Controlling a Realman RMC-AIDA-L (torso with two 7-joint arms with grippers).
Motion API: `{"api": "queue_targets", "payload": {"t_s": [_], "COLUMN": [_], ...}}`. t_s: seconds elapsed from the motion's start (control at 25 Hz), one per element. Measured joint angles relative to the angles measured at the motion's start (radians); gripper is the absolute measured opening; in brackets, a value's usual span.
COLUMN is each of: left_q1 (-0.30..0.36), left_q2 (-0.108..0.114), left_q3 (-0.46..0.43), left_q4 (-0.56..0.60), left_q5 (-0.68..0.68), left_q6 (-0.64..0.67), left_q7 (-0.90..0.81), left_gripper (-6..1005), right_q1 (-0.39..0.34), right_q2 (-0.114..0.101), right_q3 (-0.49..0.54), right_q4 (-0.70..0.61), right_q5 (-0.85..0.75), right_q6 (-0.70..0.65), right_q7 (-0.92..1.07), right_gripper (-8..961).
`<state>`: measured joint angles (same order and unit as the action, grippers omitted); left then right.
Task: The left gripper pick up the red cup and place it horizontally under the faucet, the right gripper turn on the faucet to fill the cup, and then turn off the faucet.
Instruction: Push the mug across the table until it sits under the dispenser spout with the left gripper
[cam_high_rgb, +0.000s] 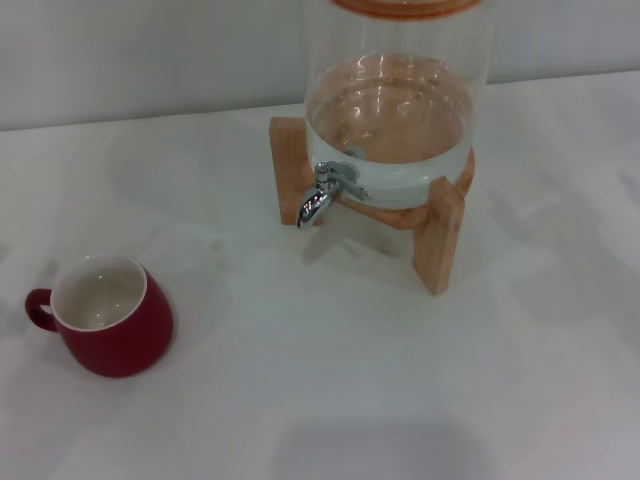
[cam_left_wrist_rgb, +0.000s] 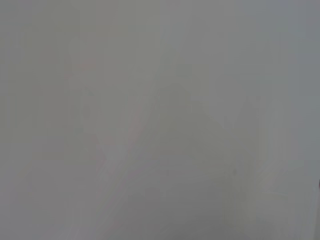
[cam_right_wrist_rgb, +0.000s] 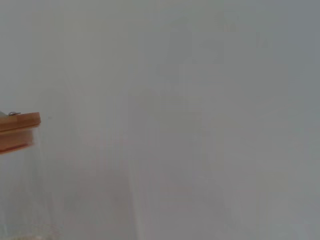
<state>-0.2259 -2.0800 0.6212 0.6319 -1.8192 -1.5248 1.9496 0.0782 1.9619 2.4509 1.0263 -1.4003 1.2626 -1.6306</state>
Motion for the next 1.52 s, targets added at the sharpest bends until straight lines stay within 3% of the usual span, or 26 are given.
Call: {"api": "queue_targets", "payload": {"t_s": [0.52,0.76,1.12,1.52], "left_q1": [0.001,0.037,0.068,0.058], "left_q2": [0.002,0.0,0.001,0.0], "left_q3": [0.0,0.0,0.005,0.008], "left_q4": [0.0,-0.006,-0.081,-0.16], "left_q5": [0.002,0.009,0.016,0.044], "left_q6": [0.003,0.005,0.046,0.134], "left_q7": [0.006,0.015,0.106,0.25], "left_gripper": [774,774,773,772], "right_q1": [0.006,0.017,0.028,0.029], "right_q2": [0.0,-0.005,-0.009,-0.009], "right_q3": [0.0,0.002,0.002,0.002], "right_q4": [0.0,-0.006,-0.01,-0.011], "right_q5": [-0.003,-0.005,-0.008,-0.008], "right_q6": [-0.007,-0.023,-0.046,-0.046], "right_q7": [0.0,0.0,0.0,0.0], "right_gripper": [719,719,719,719]}}
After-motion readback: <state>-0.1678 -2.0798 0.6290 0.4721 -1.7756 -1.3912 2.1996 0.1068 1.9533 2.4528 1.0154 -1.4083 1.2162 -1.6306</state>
